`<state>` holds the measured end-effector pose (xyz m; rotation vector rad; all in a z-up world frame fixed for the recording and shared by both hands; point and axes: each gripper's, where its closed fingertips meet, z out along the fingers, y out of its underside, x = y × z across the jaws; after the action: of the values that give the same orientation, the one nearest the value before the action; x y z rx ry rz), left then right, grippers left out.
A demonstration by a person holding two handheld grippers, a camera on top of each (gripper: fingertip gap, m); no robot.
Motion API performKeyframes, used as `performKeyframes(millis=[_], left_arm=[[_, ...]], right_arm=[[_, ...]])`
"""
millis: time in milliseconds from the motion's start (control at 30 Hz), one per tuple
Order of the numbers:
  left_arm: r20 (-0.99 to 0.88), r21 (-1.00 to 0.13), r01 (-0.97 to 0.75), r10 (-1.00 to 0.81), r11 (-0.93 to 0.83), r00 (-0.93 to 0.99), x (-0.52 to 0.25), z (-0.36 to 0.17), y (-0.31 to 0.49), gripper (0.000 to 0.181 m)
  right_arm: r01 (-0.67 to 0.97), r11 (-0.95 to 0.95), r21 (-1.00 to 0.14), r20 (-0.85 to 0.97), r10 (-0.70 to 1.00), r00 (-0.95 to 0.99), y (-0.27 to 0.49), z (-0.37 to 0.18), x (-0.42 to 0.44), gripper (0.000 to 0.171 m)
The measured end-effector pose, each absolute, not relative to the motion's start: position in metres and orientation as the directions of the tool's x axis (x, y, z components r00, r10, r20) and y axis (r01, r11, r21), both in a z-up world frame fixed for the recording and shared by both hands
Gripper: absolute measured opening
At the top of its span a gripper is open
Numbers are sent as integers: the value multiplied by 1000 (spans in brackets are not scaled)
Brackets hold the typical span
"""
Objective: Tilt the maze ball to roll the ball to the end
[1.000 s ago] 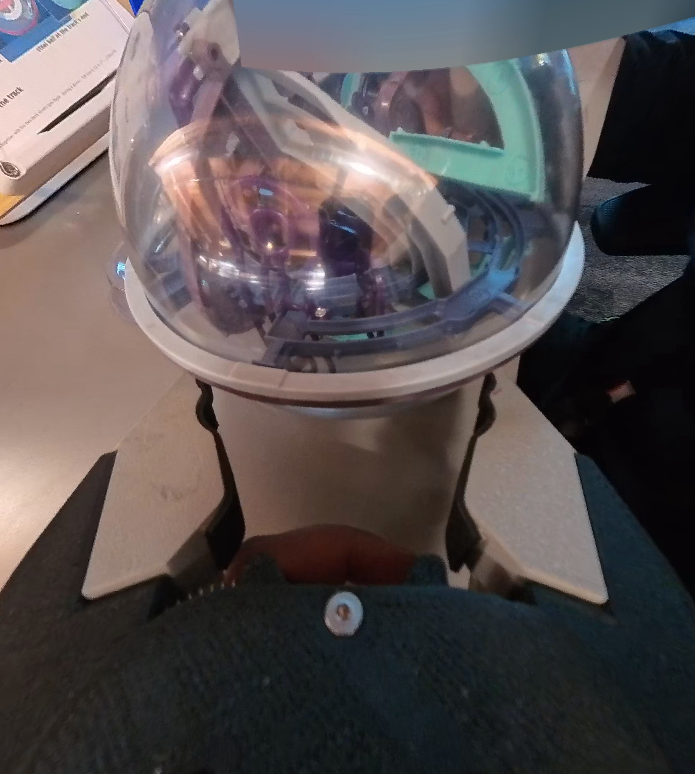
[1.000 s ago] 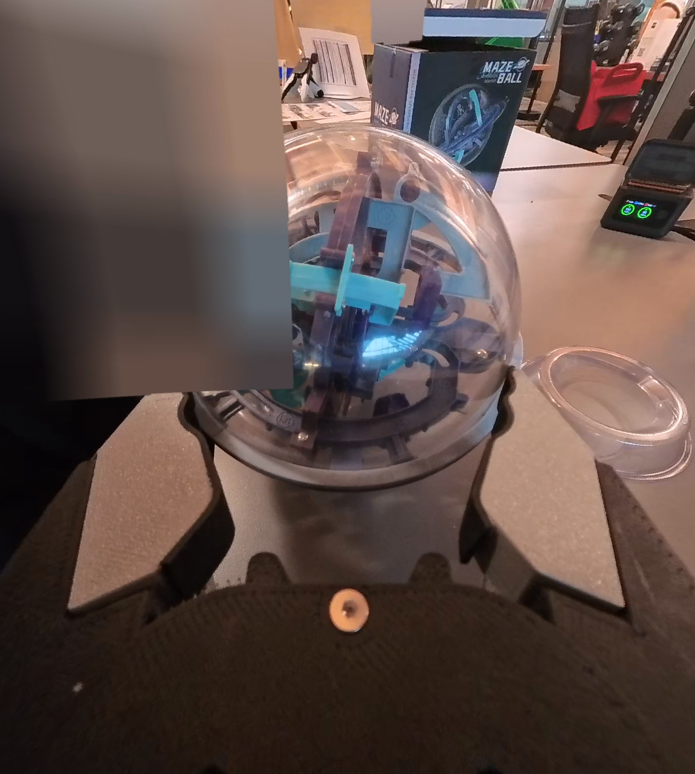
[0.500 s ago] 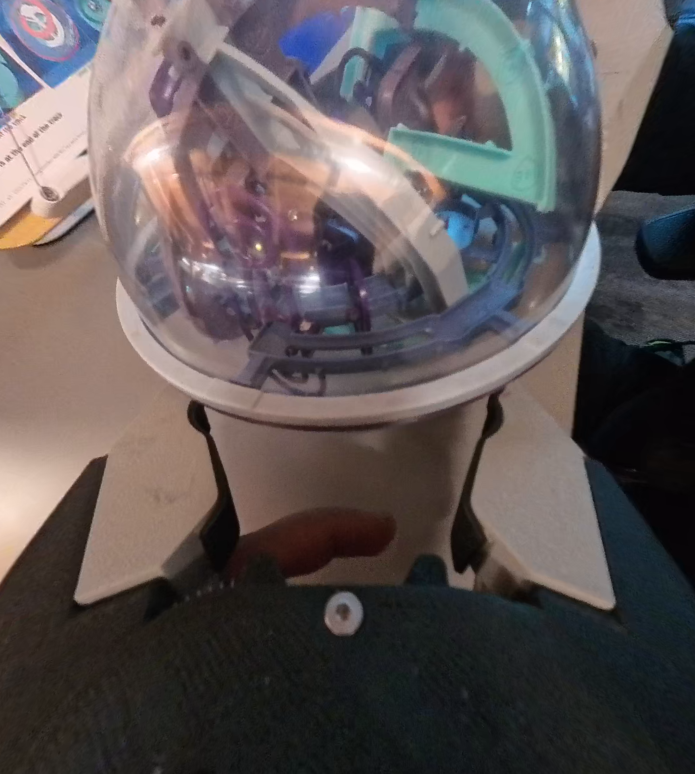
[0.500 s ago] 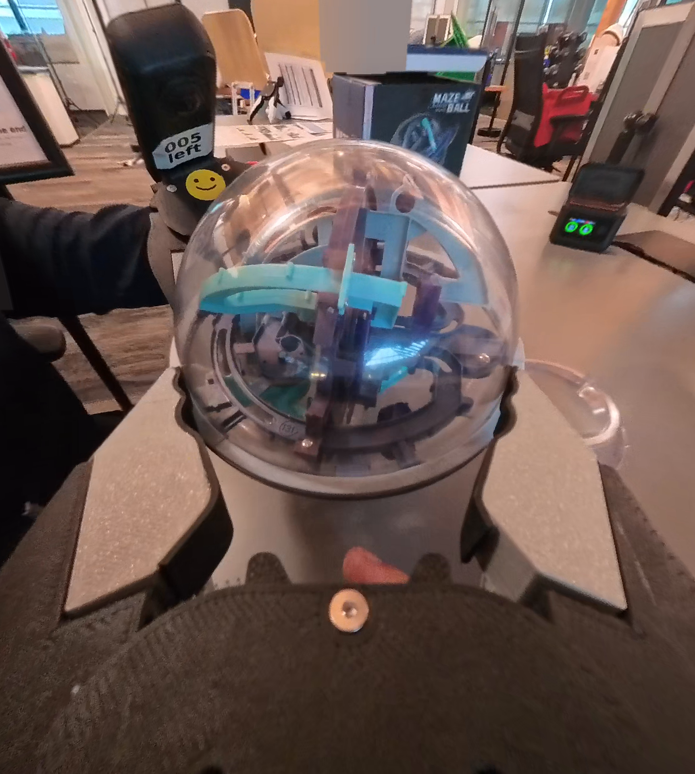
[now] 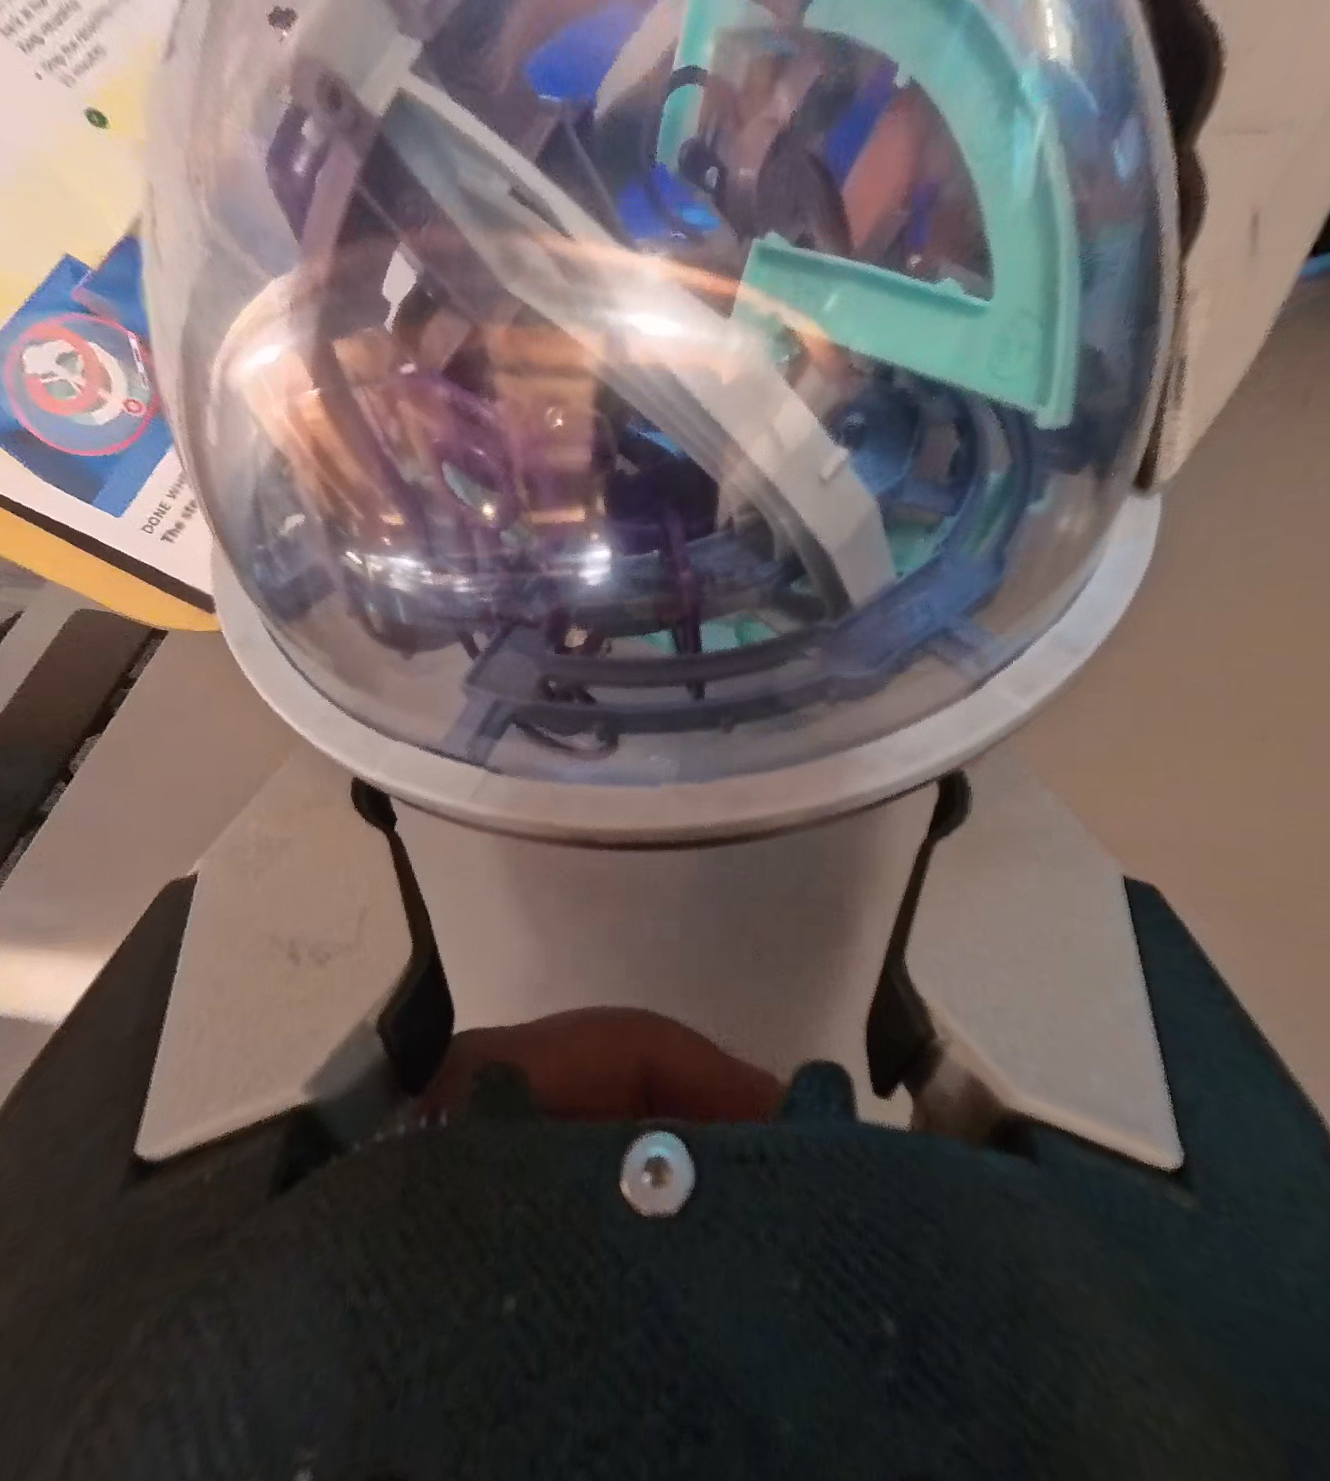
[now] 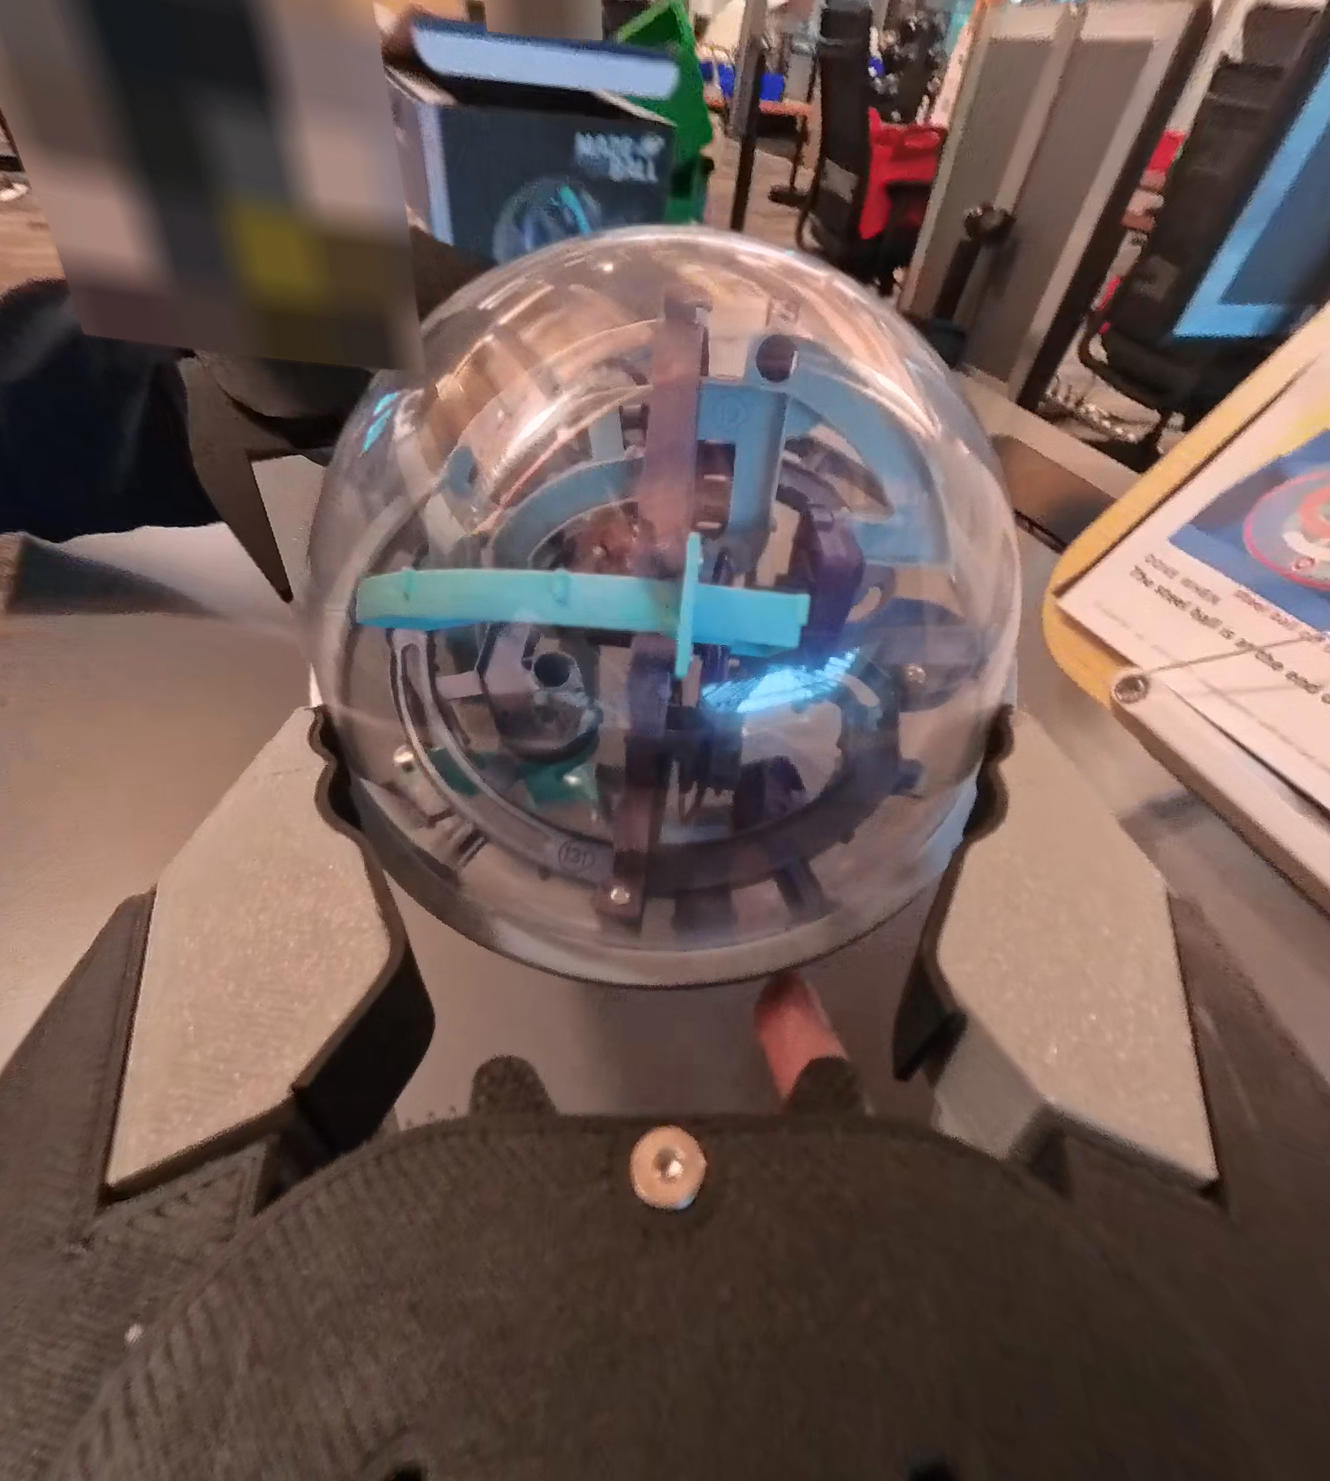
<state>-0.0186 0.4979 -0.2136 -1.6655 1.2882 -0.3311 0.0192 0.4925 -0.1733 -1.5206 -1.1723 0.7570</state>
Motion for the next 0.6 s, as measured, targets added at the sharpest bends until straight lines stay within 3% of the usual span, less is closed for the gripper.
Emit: performKeyframes(millis=[433, 600], left_arm=[[-282, -829, -559, -887, 32, 366, -8, -238, 522, 131], [-372, -752, -656, -868, 72, 330, -15, -257, 515, 126]], right_arm=[[239, -25, -971, 81, 903, 423, 515, -183, 22, 153], [267, 8, -964, 123, 901, 417, 511, -185, 23, 153]])
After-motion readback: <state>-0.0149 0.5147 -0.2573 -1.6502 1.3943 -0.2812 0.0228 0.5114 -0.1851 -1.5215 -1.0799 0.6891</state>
